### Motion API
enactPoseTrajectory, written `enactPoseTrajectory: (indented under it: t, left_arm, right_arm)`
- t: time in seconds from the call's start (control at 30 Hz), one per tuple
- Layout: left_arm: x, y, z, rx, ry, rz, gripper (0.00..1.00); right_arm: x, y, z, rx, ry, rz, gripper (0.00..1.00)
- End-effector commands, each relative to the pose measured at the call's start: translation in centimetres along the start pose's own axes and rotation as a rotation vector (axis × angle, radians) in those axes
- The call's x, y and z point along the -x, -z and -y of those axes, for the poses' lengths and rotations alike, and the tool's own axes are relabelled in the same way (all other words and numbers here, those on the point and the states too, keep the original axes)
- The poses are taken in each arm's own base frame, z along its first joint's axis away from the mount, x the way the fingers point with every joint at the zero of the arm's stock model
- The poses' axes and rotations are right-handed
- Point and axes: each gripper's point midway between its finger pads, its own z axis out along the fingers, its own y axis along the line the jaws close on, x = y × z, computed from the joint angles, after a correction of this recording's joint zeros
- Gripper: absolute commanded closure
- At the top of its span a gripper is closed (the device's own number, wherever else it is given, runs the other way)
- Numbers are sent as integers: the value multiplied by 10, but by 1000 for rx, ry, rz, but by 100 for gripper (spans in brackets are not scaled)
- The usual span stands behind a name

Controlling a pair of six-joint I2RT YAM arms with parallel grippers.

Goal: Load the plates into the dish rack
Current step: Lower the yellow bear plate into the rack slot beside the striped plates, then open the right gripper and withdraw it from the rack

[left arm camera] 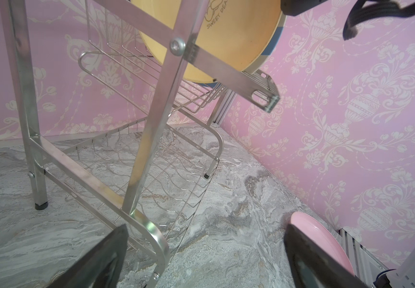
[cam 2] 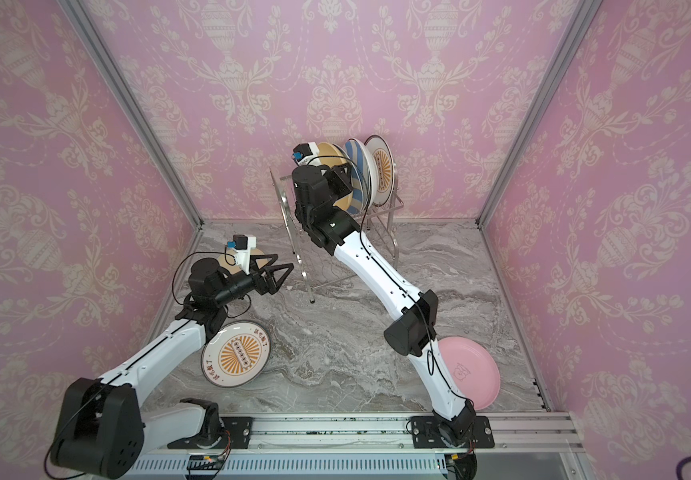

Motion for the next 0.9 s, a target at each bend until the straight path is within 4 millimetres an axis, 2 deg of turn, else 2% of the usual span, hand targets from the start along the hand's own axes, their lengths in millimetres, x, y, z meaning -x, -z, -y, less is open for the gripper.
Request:
enactPoseTrajectory:
  t: [0.0,0.23,0.27,0.33,0.37,0.47,0.6,0.87]
  left_arm:
    - [1,4,7,-29,-3,5,1]
    - [2,5,8,-29,-4,7,1]
    - [2,5,8,-26,-3,8,1]
    - [3,5,8,-27,-4,9,1]
    - [3,4,8,-26,-3,8,1]
    - [3,5,7,-20,-2,7,1]
    - [2,5,4,-1,-2,-2,1]
    - [3,5,-2,39,2,-11,1]
  right_arm:
    - [-2,1,-9,15,10,-2,81]
    - [8,5,8,13,-16,24,78]
    - [10,6,11,12,-19,31,73]
    - [15,10,17,10,-28,44,53]
    - [18,13,19,14,-34,53,49]
    - [25,23,25,29,-49,77,48]
    - [35,36,36,45,-75,106,41]
    - [39,55,56,91,-103,131,34]
